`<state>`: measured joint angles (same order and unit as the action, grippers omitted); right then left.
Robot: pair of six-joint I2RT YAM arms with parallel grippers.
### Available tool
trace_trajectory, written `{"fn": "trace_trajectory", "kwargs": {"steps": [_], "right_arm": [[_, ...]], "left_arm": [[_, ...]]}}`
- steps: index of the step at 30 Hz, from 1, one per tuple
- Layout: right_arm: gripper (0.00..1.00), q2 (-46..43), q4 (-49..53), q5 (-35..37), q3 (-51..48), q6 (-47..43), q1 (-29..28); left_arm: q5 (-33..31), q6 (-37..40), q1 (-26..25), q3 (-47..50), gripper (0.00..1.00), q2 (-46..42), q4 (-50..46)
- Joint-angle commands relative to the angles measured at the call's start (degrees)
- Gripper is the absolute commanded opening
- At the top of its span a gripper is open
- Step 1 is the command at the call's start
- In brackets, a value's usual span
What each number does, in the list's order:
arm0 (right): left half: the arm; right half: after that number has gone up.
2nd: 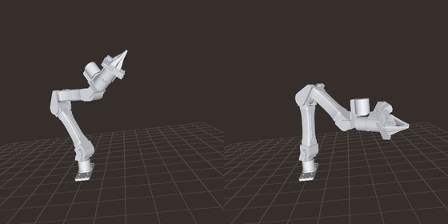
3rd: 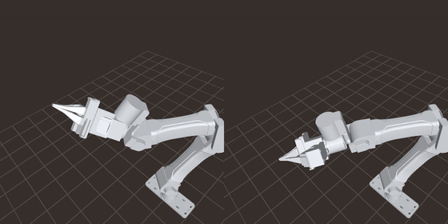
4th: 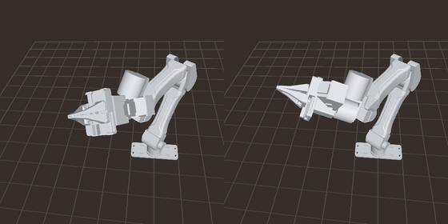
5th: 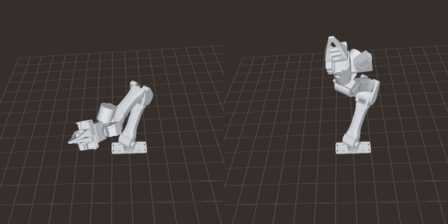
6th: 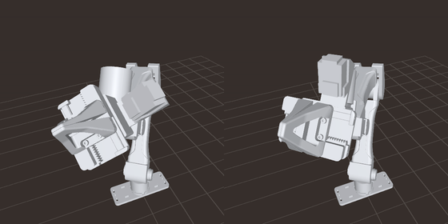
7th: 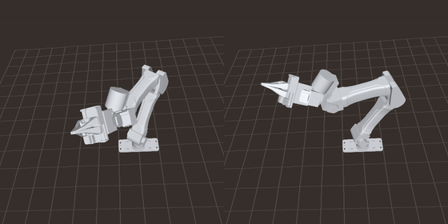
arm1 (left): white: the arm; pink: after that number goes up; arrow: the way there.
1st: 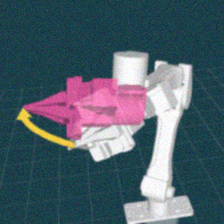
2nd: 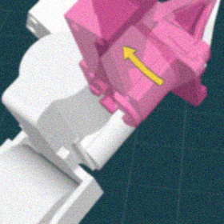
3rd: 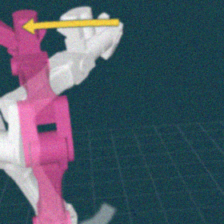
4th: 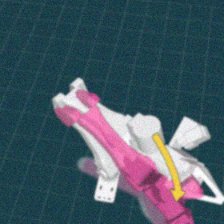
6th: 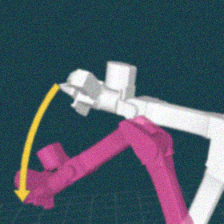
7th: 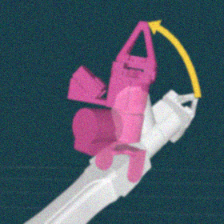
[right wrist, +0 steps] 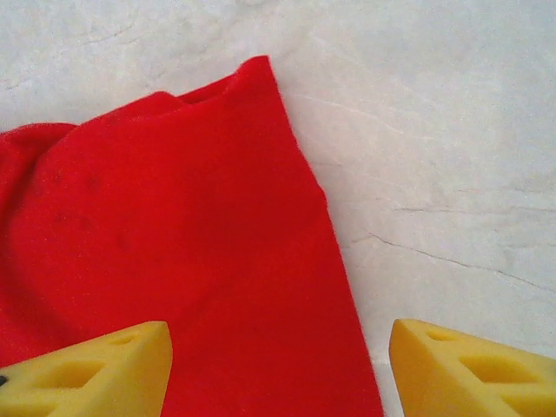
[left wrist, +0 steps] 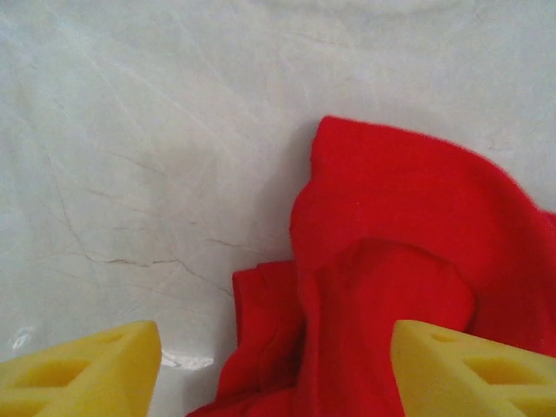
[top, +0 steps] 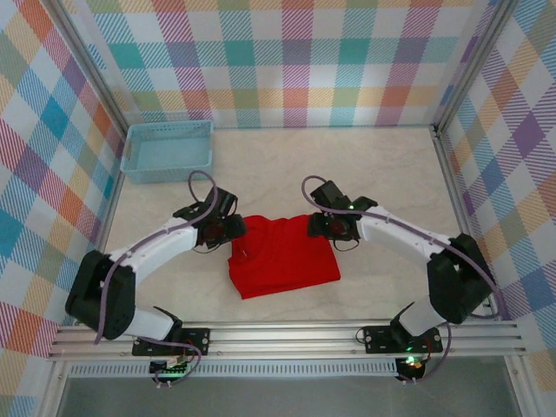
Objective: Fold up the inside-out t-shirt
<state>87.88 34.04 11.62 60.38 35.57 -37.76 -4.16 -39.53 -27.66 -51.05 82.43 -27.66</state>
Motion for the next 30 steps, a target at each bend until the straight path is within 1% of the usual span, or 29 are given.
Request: {"fn": "trace_trajectory", "kwargs": {"steps": [1, 2, 5, 7, 8, 11, 13, 16, 20, 22, 24, 27, 28, 30], "right_arm": [[0.67, 4.87, -1.96, -4.89, 3.51, -3.09, 2.16], [0.67, 5.74, -2.57, -5.67, 3.77, -3.27, 2.71], [0.67, 9.10, -3.51, -6.52, 4.86, -3.88, 3.87], [0.66, 11.76, -4.16, -7.20, 5.81, -4.44, 4.68], [0.65, 13.00, -4.33, -7.46, 6.33, -4.54, 5.14], [0.61, 14.84, -5.26, -8.01, 6.86, -5.10, 6.33], [0.55, 15.46, -6.57, -8.71, 6.78, -5.94, 7.02], [0.47, 16.48, -7.74, -10.02, 6.92, -7.07, 7.81], [0.44, 17.35, -7.63, -9.77, 6.71, -6.63, 8.57], [0.43, 17.65, -7.87, -9.64, 6.35, -6.46, 8.83], [0.42, 18.02, -7.85, -9.36, 6.33, -6.37, 8.84], [0.42, 18.18, -7.95, -9.30, 6.33, -6.37, 8.89], [0.42, 18.00, -8.19, -9.36, 6.33, -6.46, 8.93], [0.41, 17.46, -8.09, -9.41, 6.52, -6.75, 8.90]], "left_arm": [[1.59, 2.71, 0.42, -4.12, 0.64, 5.13, 3.29], [1.40, 2.90, 0.63, -4.32, 0.62, 5.96, 3.47], [1.25, 2.95, 1.28, -3.91, 0.50, 7.96, 5.15], [1.31, 3.04, 1.80, -3.08, 0.40, 9.10, 6.77], [1.43, 3.19, 2.10, -2.84, 0.33, 9.55, 7.08], [1.65, 3.31, 2.61, -1.80, 0.18, 9.24, 7.91], [1.26, 3.28, 2.61, -0.65, 0.10, 7.43, 7.80], [0.34, 2.93, 2.61, 2.18, 0.03, 2.73, 7.54], [-2.65, 1.22, 2.63, 7.95, 0.00, -6.35, 6.19], [-3.82, 0.33, 2.62, 11.35, 0.01, -11.39, 5.74], [-3.83, -0.35, 2.68, 13.96, 0.02, -14.25, 5.68], [-3.75, -0.91, 2.70, 16.18, 0.06, -14.88, 5.47], [-4.26, -1.04, 2.77, 16.41, 0.10, -14.54, 5.14], [-5.23, -0.56, 3.15, 16.21, 0.15, -13.47, 4.72]]}}
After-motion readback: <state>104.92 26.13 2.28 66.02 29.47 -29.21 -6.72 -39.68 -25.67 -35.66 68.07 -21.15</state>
